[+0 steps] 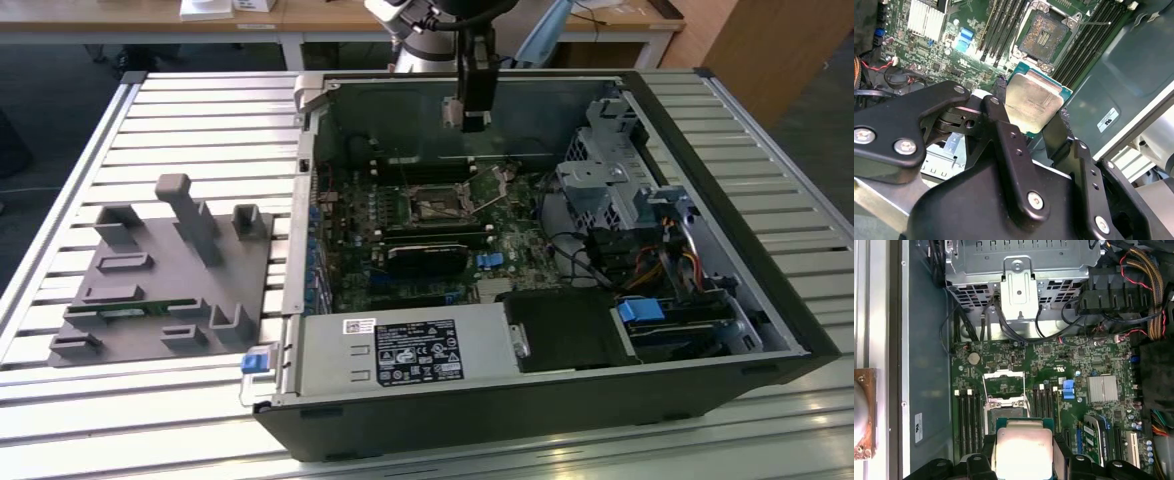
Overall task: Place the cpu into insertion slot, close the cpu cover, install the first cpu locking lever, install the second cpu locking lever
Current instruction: 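Place the cpu into insertion slot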
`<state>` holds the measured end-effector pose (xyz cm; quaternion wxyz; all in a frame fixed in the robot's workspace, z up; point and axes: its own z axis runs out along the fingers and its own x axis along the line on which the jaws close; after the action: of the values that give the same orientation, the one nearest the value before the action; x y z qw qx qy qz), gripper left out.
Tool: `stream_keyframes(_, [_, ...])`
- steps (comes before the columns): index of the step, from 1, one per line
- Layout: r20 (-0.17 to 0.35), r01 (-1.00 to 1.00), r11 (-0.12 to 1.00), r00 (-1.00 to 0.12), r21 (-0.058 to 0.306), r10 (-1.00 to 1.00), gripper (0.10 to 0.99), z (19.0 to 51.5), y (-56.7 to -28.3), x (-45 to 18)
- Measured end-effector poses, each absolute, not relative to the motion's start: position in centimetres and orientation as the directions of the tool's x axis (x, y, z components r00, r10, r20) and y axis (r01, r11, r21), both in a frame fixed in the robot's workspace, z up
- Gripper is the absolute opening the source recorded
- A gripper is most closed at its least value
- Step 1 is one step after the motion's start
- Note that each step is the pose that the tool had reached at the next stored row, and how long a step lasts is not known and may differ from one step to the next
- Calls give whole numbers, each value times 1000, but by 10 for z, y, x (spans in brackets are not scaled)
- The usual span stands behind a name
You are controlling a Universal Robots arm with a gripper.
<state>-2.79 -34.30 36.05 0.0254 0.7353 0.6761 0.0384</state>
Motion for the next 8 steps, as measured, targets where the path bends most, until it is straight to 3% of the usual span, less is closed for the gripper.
stream_keyframes(8, [22, 989, -115, 113, 89, 993, 537, 360, -343, -28])
